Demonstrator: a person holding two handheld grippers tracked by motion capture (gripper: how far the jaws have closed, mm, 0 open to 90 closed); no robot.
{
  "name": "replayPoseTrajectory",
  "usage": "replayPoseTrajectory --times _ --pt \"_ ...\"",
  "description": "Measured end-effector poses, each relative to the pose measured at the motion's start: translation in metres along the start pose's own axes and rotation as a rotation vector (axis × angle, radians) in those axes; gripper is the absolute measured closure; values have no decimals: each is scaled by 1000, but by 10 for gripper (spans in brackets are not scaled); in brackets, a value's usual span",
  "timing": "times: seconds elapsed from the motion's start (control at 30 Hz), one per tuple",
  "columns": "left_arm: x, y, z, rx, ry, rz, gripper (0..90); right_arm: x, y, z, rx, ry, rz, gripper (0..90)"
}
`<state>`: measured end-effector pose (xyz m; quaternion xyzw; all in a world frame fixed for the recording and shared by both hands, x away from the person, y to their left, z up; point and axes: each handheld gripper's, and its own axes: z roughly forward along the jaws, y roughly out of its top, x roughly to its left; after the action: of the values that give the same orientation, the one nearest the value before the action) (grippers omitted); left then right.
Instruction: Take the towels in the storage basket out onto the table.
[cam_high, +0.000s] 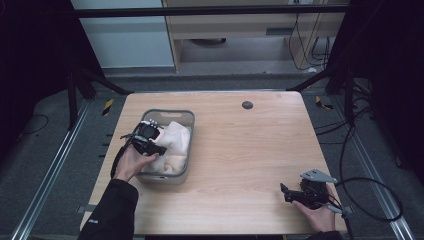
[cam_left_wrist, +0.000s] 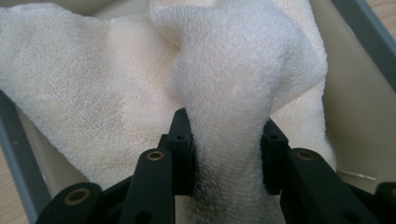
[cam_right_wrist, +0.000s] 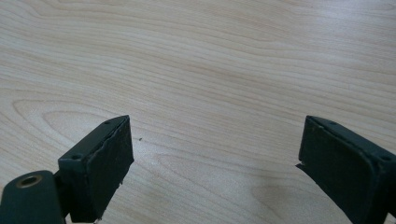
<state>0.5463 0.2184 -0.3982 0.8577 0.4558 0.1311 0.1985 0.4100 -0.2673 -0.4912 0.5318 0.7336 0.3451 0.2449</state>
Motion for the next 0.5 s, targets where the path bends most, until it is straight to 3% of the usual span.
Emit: replayPoseTrajectory --times 0.5 --pt "6 3 -51 -147 2 -25 667 0 0 0 1 -2 0 98"
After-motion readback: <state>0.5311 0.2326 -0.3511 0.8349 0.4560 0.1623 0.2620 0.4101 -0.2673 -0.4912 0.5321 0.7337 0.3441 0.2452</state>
